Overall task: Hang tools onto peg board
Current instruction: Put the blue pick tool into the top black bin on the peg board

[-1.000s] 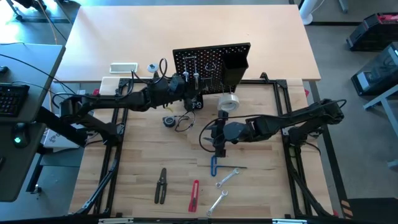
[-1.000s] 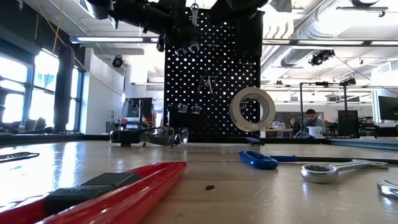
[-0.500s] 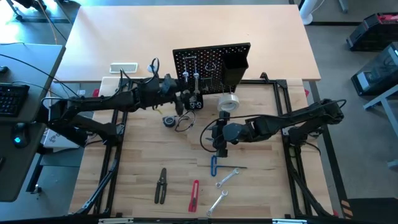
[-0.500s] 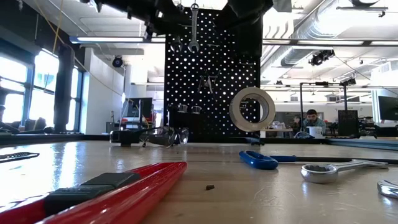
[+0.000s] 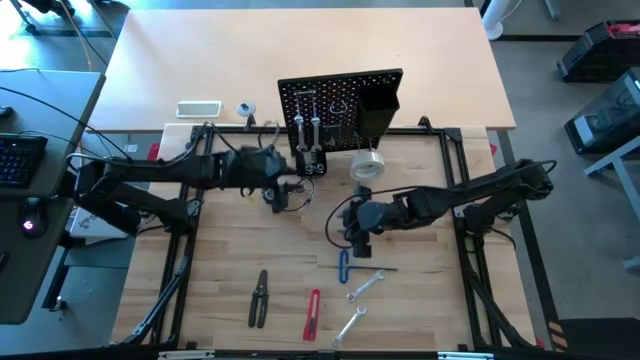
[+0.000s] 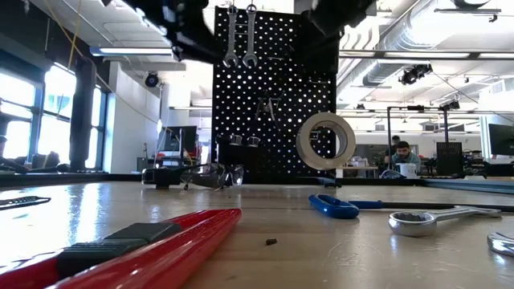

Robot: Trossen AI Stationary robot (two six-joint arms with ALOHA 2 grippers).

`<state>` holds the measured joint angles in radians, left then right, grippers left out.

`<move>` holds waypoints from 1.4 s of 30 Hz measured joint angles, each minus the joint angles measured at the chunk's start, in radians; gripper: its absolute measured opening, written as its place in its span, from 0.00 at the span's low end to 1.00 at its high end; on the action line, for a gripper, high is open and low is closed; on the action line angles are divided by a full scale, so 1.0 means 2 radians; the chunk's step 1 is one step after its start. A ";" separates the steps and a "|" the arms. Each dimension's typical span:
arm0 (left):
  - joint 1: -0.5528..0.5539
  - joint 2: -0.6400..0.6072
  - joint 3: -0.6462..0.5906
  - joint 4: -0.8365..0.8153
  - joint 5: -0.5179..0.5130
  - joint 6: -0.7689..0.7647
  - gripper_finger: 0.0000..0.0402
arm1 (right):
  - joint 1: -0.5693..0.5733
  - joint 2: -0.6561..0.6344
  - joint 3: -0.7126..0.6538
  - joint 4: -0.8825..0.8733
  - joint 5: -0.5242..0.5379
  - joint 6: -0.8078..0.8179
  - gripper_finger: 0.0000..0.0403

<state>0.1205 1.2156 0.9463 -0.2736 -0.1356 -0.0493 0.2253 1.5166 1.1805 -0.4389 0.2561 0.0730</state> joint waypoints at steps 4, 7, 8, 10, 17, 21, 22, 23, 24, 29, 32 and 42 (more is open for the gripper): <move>-0.043 0.001 -0.007 -0.046 0.001 0.009 0.43 | 0.001 0.001 -0.040 0.035 -0.057 0.011 0.43; -0.079 0.002 -0.030 -0.046 0.001 0.009 0.43 | 0.007 0.001 -0.083 0.086 -0.088 0.010 0.43; -0.090 0.002 -0.039 -0.040 0.002 0.009 0.43 | 0.010 0.001 -0.100 0.108 -0.095 0.008 0.43; -0.111 0.002 -0.062 -0.018 0.002 0.002 0.43 | 0.016 0.001 -0.133 0.149 -0.107 0.002 0.43; -0.164 0.010 -0.166 0.130 0.001 -0.045 0.43 | 0.034 0.002 -0.232 0.286 -0.125 -0.003 0.43; -0.180 0.027 -0.222 0.240 0.001 -0.078 0.43 | 0.038 0.002 -0.254 0.310 -0.129 0.005 0.43; -0.183 0.034 -0.234 0.265 0.001 -0.086 0.43 | 0.039 0.002 -0.255 0.308 -0.131 0.010 0.43; -0.185 0.042 -0.244 0.289 0.001 -0.093 0.43 | 0.041 0.005 -0.255 0.307 -0.133 0.012 0.43; -0.189 0.049 -0.252 0.306 0.001 -0.098 0.43 | 0.043 0.008 -0.255 0.308 -0.135 0.012 0.43; -0.204 0.095 -0.270 0.352 0.006 -0.113 0.43 | 0.060 0.051 -0.255 0.337 -0.160 0.024 0.43; -0.213 0.124 -0.270 0.373 0.015 -0.114 0.43 | 0.072 0.085 -0.255 0.360 -0.165 0.029 0.43; -0.222 0.210 -0.269 0.502 0.016 -0.088 0.43 | 0.085 0.173 -0.194 0.364 -0.141 -0.040 0.43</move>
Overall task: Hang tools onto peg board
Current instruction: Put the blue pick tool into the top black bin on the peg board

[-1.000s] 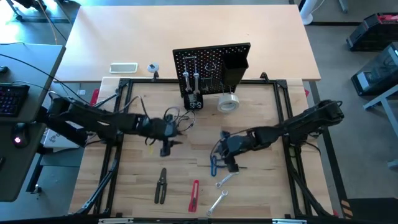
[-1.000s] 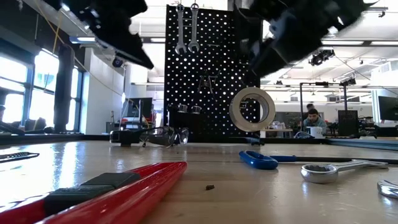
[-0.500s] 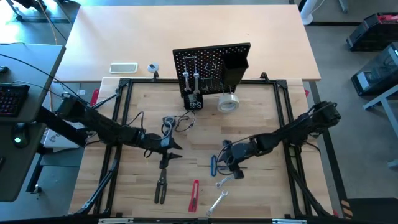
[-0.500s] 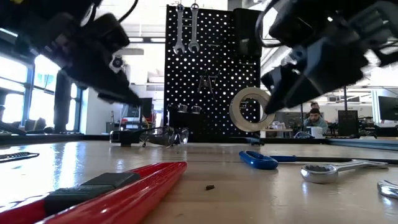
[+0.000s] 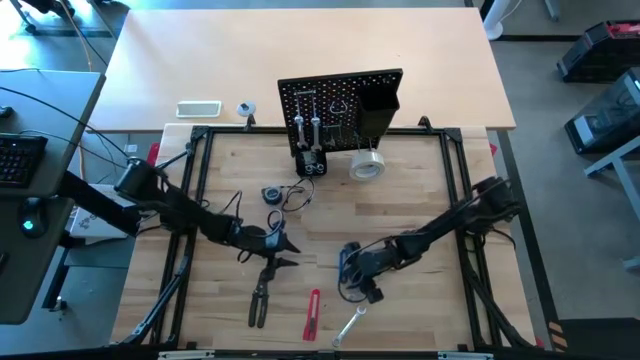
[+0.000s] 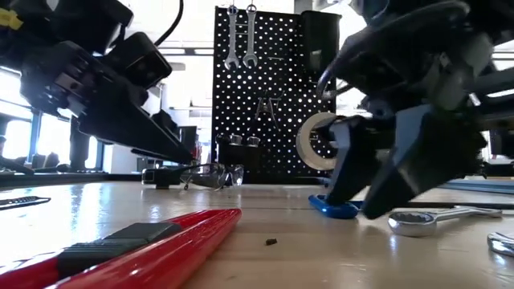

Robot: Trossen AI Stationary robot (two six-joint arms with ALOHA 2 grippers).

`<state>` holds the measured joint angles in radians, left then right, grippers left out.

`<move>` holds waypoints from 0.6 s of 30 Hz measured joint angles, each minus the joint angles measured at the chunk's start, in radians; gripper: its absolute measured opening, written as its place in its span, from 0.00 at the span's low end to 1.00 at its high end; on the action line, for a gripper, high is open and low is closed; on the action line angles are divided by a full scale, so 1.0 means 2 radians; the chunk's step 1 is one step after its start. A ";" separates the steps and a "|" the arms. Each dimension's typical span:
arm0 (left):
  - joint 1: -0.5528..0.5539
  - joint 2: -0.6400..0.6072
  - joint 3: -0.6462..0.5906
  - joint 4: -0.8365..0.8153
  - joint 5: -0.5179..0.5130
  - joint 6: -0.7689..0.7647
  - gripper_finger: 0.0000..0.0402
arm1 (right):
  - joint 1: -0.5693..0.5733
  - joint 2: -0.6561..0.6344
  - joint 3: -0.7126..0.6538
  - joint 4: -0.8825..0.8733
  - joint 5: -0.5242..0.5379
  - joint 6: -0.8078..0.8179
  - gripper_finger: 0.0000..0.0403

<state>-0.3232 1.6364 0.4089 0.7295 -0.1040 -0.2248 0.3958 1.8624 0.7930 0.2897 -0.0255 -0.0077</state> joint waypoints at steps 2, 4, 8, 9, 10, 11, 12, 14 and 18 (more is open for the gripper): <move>0.002 0.013 0.004 0.015 0.000 0.008 0.43 | -0.008 0.013 0.011 -0.006 -0.003 -0.008 0.43; 0.005 0.025 0.014 0.017 0.000 0.017 0.43 | -0.017 0.025 0.017 -0.005 -0.010 -0.018 0.43; 0.012 0.046 0.033 0.014 0.000 0.035 0.43 | -0.037 0.034 0.026 -0.006 -0.016 -0.057 0.43; 0.013 0.051 0.038 0.017 0.000 0.039 0.43 | -0.044 0.034 0.028 -0.006 -0.017 -0.069 0.43; 0.015 0.055 0.043 0.016 0.000 0.045 0.43 | -0.051 0.035 0.032 -0.008 -0.018 -0.081 0.43; 0.017 0.059 0.047 0.015 0.000 0.050 0.43 | -0.058 0.035 0.036 -0.011 -0.018 -0.091 0.43; 0.020 0.063 0.052 0.015 0.000 0.055 0.43 | -0.066 0.036 0.041 -0.014 -0.018 -0.100 0.43; 0.026 0.068 0.059 0.013 0.000 0.066 0.43 | -0.082 0.037 0.051 -0.020 -0.019 -0.118 0.43; 0.040 0.071 0.070 0.013 0.000 0.075 0.43 | -0.106 0.039 0.074 -0.027 -0.014 -0.129 0.43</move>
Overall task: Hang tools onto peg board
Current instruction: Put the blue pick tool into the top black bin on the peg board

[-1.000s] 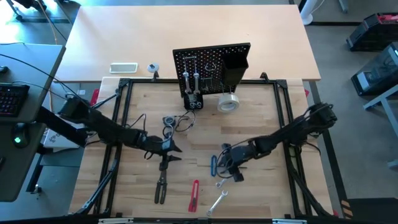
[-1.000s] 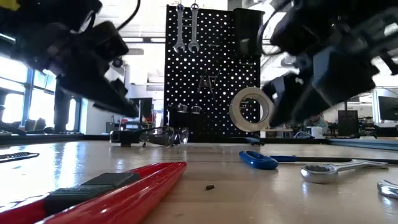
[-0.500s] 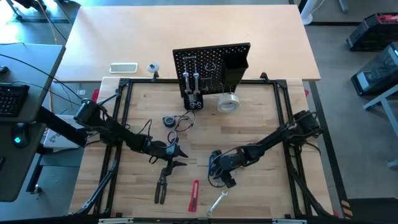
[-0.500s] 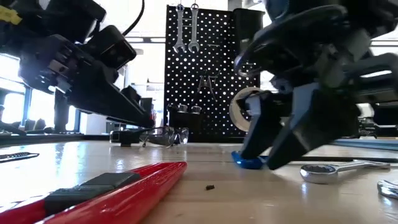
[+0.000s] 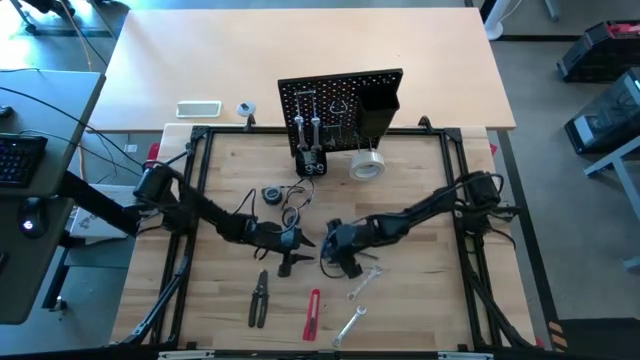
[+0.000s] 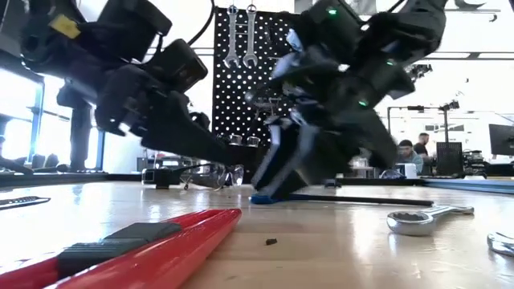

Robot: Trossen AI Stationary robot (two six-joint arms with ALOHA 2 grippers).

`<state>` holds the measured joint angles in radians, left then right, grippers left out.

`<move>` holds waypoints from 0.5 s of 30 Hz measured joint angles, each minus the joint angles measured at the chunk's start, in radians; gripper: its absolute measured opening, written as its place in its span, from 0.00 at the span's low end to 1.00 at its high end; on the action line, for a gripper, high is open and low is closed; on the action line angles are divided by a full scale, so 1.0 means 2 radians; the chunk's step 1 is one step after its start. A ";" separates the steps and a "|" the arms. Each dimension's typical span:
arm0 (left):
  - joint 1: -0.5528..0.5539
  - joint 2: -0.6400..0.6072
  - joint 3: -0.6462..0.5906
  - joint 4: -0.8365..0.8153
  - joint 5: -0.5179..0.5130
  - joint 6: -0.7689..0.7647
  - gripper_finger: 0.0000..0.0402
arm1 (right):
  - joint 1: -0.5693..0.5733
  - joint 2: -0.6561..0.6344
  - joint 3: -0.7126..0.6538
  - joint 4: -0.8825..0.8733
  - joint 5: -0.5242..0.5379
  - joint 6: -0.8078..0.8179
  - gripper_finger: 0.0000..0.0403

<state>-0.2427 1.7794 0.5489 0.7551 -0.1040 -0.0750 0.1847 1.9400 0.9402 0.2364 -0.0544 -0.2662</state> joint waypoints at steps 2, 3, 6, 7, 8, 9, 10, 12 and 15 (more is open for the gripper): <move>0.008 0.000 0.002 -0.001 0.000 0.000 0.43 | -0.006 -0.001 0.014 -0.010 -0.011 0.011 0.43; 0.010 0.000 0.003 0.000 -0.001 0.000 0.43 | -0.007 -0.002 0.021 -0.019 -0.017 0.018 0.43; 0.018 0.000 0.003 -0.001 -0.001 0.000 0.43 | -0.001 -0.004 0.044 -0.058 -0.032 0.044 0.43; 0.020 0.000 0.003 -0.001 -0.001 0.000 0.43 | 0.002 -0.005 0.052 -0.076 -0.034 0.053 0.43; 0.022 0.000 0.003 -0.001 -0.001 0.001 0.43 | 0.005 -0.007 0.061 -0.090 -0.034 0.059 0.43; 0.024 0.000 0.003 0.000 0.000 0.002 0.43 | 0.010 -0.008 0.069 -0.106 -0.030 0.066 0.43; 0.027 0.000 0.003 -0.001 0.000 0.005 0.43 | 0.014 -0.009 0.076 -0.127 -0.023 0.070 0.43; 0.031 0.000 0.003 0.000 0.000 0.012 0.43 | 0.021 -0.009 0.083 -0.167 -0.005 0.085 0.43; 0.037 0.003 0.006 0.000 0.008 0.019 0.43 | 0.029 -0.009 0.084 -0.212 0.011 0.109 0.43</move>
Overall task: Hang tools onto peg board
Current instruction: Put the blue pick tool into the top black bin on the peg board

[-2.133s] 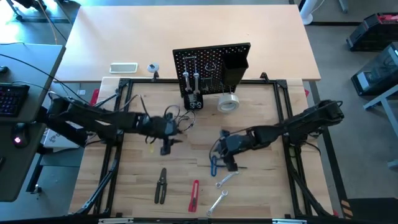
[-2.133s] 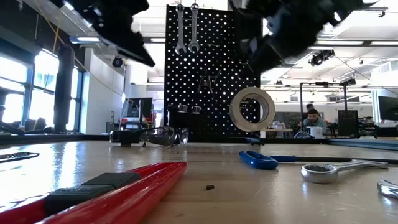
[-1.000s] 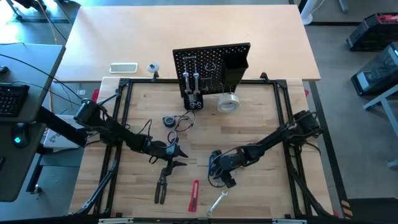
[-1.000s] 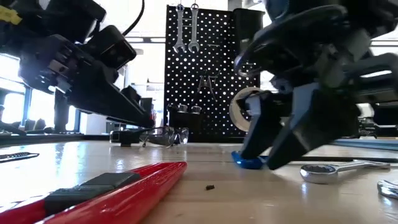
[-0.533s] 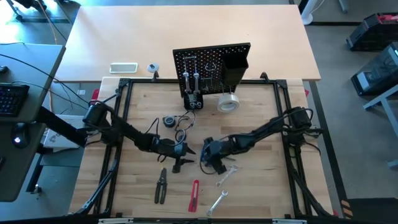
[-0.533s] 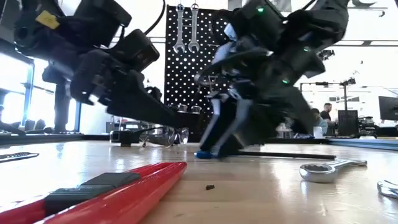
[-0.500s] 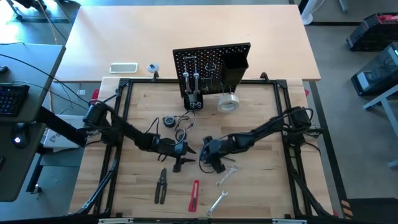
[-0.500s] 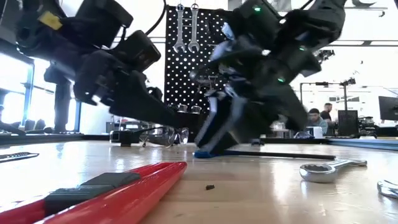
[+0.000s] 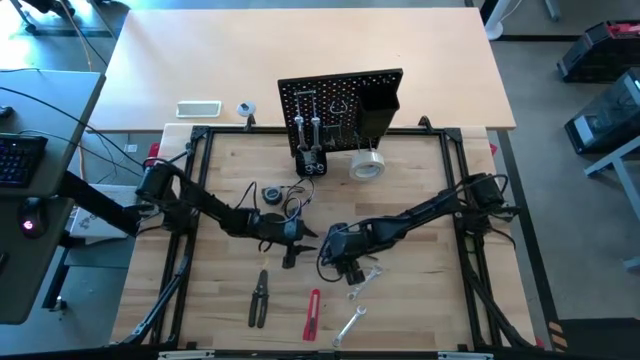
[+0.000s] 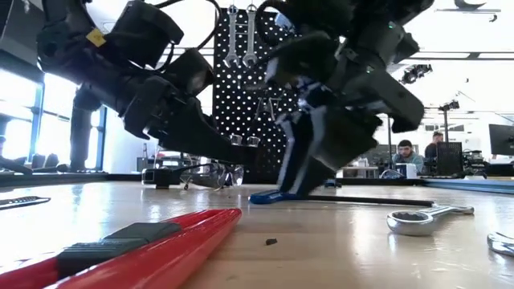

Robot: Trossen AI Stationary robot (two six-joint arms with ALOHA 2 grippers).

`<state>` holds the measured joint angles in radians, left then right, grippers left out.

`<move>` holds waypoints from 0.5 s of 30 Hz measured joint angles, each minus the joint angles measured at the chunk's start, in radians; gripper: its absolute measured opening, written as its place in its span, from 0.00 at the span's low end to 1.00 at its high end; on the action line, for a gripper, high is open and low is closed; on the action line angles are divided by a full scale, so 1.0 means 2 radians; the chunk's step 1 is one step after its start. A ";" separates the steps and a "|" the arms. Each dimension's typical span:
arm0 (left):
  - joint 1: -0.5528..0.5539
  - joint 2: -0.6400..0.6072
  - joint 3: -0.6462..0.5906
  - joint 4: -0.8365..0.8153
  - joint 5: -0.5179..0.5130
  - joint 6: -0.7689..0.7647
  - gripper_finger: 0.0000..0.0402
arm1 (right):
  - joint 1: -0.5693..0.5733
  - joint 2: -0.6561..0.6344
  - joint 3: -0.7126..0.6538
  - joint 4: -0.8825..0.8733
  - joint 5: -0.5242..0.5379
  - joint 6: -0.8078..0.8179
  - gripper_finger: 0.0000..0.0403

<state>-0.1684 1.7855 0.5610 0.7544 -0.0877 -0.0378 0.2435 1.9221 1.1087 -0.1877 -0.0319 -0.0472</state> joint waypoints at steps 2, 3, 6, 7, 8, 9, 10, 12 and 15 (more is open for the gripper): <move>0.003 0.002 0.005 -0.002 0.012 0.004 0.43 | 0.004 0.000 0.000 -0.021 0.003 0.018 0.43; 0.005 0.006 0.008 -0.001 0.017 0.008 0.43 | 0.006 0.000 0.000 -0.029 0.003 0.026 0.43; 0.006 0.020 0.020 0.000 0.026 0.021 0.43 | 0.014 0.000 0.000 -0.033 0.003 0.048 0.43; 0.007 0.027 0.027 0.000 0.026 0.025 0.43 | 0.017 0.000 0.001 -0.031 0.006 0.051 0.43; 0.007 0.036 0.034 0.001 0.026 0.029 0.43 | 0.021 -0.001 0.001 -0.032 0.011 0.057 0.43; 0.007 0.042 0.040 0.000 0.026 0.035 0.43 | 0.023 -0.003 0.001 -0.036 0.019 0.062 0.43; 0.006 0.050 0.047 -0.001 0.027 0.039 0.43 | 0.027 -0.005 0.001 -0.040 0.029 0.069 0.43; 0.006 0.068 0.061 0.000 0.030 0.047 0.43 | 0.032 -0.014 0.001 -0.057 0.056 0.082 0.43; 0.008 0.093 0.080 -0.005 0.034 0.055 0.43 | 0.038 -0.026 0.001 -0.099 0.103 0.118 0.43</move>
<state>-0.1533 1.9708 0.7211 0.7444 -0.0191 0.0715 0.3202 1.8707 1.1110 -0.3856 0.1732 0.1879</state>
